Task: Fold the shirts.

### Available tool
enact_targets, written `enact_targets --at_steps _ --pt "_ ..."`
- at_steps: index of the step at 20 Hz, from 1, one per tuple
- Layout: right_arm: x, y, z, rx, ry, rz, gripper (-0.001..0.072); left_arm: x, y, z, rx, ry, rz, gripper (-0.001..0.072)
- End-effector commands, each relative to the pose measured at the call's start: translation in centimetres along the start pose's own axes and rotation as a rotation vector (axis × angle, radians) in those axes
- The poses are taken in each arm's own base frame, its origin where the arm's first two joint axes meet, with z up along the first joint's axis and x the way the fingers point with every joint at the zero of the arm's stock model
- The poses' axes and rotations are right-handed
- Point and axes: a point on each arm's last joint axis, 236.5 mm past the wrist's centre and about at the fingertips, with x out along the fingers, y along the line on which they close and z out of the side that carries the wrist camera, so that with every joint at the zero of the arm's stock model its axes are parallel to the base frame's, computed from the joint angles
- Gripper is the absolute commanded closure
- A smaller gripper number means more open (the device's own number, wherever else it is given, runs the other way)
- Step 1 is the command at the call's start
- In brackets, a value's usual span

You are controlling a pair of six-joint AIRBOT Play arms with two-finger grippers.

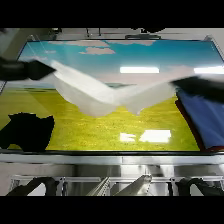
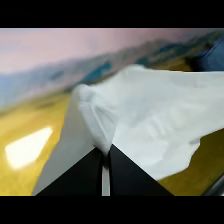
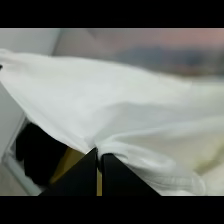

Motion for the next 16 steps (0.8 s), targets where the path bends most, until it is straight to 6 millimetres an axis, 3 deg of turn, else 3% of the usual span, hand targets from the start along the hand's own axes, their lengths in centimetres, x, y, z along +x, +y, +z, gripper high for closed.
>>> enact_targets --at_steps 1,2,4,6,7,9,11,14,16 --pt "-9.6 14.7 9.5 -0.461 -0.357 -0.033 0.0695 -13.6 -12.8 8.4 0.352 -0.386 0.083 0.0692" --pt "-12.3 18.0 11.1 -0.570 -0.452 -0.085 0.0695 -17.5 -15.4 9.7 0.443 -0.491 0.153 0.0692" --pt "-16.3 22.0 13.1 -0.736 -0.597 -0.223 0.0695 -23.7 -19.3 11.1 0.573 -0.653 0.276 0.0691" --pt "-18.3 23.8 14.2 -0.806 -0.672 -0.302 0.0696 -26.8 -21.2 11.4 0.634 -0.718 0.342 0.0691" --pt "-18.5 23.6 14.7 -0.809 -0.684 -0.322 0.0695 -26.9 -21.4 11.4 0.643 -0.711 0.344 0.0690" --pt "-17.7 21.0 15.7 -0.764 -0.647 -0.337 0.0696 -24.3 -19.4 11.2 0.618 -0.605 0.319 0.0690" --pt "-14.9 16.0 16.4 -0.643 -0.523 -0.285 0.0695 -18.7 -14.3 10.6 0.523 -0.420 0.265 0.0690" --pt "-9.3 5.8 16.2 -0.401 -0.309 -0.186 0.0695 -9.0 -4.1 8.0 0.311 -0.167 0.205 0.0690" --pt "-4.3 -2.2 14.1 -0.225 -0.173 -0.154 0.0695 -2.4 2.4 4.4 0.167 -0.004 0.160 0.0690"
